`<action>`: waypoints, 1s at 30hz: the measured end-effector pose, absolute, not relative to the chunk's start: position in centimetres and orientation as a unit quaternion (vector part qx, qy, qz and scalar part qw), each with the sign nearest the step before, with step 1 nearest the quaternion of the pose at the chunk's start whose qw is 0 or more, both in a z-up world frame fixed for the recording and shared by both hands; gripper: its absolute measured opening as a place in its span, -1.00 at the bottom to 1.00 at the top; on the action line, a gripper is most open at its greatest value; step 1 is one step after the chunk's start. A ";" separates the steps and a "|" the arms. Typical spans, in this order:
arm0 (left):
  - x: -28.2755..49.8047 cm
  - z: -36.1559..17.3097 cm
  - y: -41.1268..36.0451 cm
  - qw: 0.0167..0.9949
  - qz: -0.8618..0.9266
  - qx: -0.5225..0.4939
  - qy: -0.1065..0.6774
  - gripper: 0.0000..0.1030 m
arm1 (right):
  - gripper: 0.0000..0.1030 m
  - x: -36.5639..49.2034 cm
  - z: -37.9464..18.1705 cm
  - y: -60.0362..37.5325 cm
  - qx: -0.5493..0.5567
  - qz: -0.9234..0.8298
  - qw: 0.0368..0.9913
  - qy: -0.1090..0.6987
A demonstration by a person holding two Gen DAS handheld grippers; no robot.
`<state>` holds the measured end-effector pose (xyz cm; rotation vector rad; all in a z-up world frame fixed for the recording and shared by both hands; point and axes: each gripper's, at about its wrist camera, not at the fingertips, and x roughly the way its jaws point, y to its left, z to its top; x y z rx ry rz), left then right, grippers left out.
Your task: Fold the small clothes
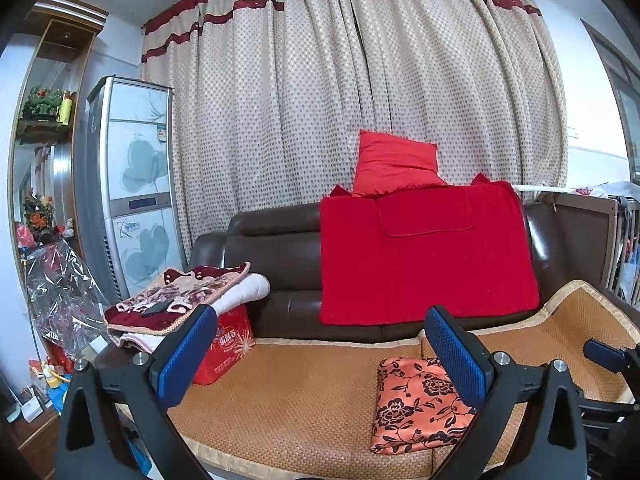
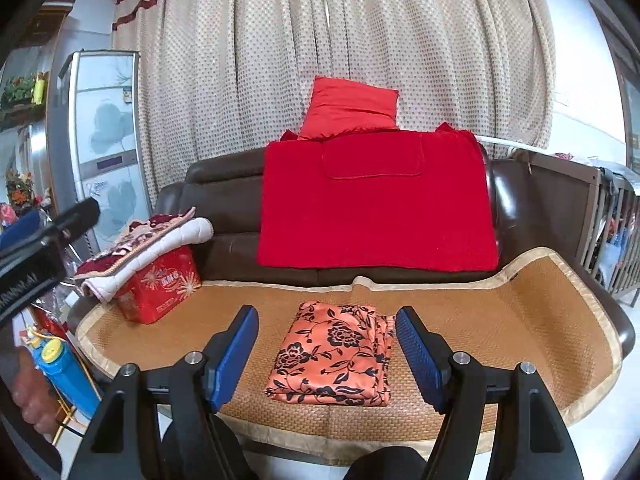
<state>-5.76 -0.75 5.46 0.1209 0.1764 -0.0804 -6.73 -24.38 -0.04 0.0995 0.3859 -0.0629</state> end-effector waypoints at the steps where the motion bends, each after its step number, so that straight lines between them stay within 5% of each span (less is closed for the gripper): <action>1: -5.8 5.5 -0.7 0.993 -0.042 0.061 0.089 1.00 | 0.44 -6.7 -0.1 -24.3 0.049 -0.032 0.980 0.193; 30: -4.0 4.1 0.4 0.990 -0.055 0.062 0.110 1.00 | 0.44 -3.9 -1.6 -21.8 0.029 -0.037 0.973 0.225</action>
